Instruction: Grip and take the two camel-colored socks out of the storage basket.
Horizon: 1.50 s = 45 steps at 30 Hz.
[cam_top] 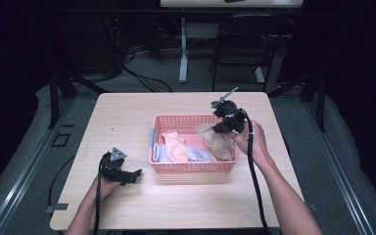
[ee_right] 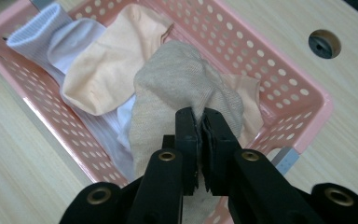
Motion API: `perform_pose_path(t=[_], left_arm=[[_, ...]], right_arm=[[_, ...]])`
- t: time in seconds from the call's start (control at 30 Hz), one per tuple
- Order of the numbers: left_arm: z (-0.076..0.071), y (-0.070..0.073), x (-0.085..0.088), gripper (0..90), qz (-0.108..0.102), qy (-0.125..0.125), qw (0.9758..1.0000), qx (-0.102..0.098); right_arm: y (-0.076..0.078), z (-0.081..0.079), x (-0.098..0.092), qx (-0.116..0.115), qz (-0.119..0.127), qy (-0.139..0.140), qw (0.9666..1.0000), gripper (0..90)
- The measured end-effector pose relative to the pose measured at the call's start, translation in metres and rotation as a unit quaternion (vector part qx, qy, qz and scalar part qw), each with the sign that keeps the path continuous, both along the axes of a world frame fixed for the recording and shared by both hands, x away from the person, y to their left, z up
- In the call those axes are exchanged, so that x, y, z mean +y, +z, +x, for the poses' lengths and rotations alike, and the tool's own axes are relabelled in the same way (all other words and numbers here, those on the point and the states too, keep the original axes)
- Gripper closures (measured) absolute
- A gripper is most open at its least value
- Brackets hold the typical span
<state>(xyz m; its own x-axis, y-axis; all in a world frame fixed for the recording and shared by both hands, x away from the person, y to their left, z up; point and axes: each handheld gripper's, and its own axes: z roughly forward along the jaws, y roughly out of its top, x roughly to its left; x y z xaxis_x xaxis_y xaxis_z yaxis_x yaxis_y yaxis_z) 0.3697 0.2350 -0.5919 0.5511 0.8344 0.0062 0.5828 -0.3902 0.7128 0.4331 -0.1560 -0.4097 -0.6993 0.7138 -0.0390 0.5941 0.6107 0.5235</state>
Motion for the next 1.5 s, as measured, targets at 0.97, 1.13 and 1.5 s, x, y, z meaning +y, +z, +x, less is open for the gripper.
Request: perform_pose_path(t=[0.97, 1.13, 1.5], left_arm=[[-0.001, 0.0, 0.0, 0.1, 0.001, -0.001, 1.0, 0.001], [-0.001, 0.0, 0.0, 0.1, 0.001, 0.0, 1.0, 0.001], [-0.001, 0.0, 0.0, 0.1, 0.0, 0.001, 1.0, 0.001]], right_arm=[[0.057, -0.027, -0.037, -0.02, 0.037, 0.002, 0.9991, 86.1], [0.067, -0.035, -0.055, -0.024, 0.046, -0.012, 0.9986, 86.1], [0.066, -0.047, -0.104, -0.022, 0.059, -0.056, 0.9965, 86.1]])
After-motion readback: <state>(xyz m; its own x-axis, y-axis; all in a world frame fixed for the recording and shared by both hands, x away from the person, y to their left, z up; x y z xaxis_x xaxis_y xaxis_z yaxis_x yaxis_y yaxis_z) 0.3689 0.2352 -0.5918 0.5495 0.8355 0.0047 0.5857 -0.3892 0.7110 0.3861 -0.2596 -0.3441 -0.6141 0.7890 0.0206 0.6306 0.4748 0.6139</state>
